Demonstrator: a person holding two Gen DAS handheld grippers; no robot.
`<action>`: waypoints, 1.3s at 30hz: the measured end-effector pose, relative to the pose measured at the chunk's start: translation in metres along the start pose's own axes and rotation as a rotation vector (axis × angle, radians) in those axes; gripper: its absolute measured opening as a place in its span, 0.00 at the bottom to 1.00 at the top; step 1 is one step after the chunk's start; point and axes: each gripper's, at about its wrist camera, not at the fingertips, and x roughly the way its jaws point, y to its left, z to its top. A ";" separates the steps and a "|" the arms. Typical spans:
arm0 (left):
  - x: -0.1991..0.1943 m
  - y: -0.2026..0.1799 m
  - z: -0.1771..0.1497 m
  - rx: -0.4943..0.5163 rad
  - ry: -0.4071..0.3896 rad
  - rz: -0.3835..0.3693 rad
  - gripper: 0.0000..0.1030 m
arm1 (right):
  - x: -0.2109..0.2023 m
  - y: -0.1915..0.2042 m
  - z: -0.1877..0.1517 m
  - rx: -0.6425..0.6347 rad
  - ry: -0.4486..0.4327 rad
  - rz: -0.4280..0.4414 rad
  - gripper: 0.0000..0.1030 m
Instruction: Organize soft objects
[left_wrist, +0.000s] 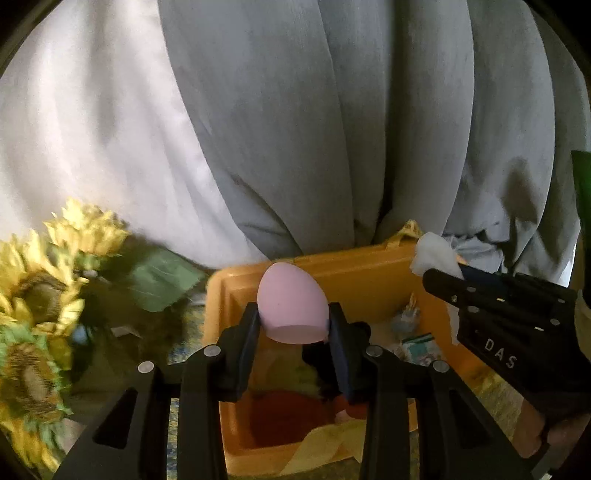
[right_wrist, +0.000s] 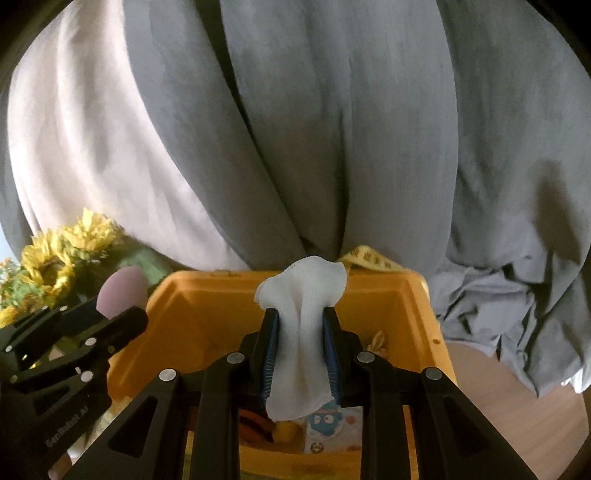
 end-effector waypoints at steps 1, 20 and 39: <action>0.004 0.000 -0.001 0.002 0.009 -0.005 0.36 | 0.004 -0.001 -0.001 0.003 0.006 -0.002 0.28; -0.006 0.001 -0.006 -0.007 0.010 0.034 0.65 | 0.005 -0.011 -0.011 0.003 0.029 -0.071 0.70; -0.150 0.000 -0.038 -0.034 -0.189 0.223 0.94 | -0.130 0.017 -0.034 -0.033 -0.147 -0.110 0.92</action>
